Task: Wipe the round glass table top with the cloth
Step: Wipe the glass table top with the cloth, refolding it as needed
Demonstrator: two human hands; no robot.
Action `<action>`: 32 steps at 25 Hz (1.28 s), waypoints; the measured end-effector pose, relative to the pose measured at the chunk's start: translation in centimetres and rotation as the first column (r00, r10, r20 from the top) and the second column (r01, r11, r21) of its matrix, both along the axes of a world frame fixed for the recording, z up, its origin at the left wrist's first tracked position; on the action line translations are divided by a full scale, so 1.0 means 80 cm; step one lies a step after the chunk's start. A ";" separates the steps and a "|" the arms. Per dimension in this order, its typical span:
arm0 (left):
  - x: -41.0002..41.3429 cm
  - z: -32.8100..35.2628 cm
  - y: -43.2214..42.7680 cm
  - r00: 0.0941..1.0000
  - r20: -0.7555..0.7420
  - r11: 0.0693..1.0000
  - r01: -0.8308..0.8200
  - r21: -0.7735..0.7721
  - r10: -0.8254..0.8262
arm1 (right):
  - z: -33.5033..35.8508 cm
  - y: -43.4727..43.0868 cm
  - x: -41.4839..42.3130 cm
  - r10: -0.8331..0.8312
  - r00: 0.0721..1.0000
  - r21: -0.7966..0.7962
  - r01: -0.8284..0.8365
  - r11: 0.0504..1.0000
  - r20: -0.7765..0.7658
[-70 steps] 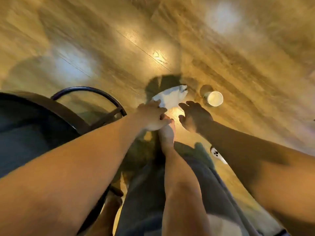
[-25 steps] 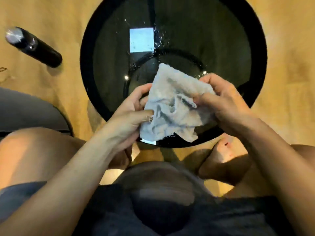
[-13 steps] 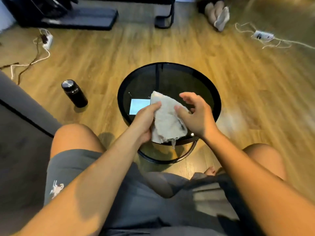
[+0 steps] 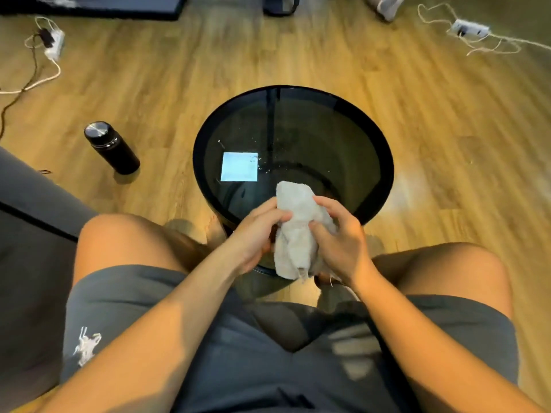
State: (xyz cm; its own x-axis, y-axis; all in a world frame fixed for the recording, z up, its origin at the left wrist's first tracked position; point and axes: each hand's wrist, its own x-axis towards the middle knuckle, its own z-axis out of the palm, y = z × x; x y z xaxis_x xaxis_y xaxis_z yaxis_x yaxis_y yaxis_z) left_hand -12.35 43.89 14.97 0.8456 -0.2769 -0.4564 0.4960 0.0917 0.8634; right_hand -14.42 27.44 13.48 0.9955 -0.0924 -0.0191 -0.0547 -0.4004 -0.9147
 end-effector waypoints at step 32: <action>0.092 -0.111 0.014 0.418 0.144 0.068 -0.191 0.979 -0.897 | -0.071 -0.148 0.333 -0.136 0.991 -0.862 0.081 0.501 0.015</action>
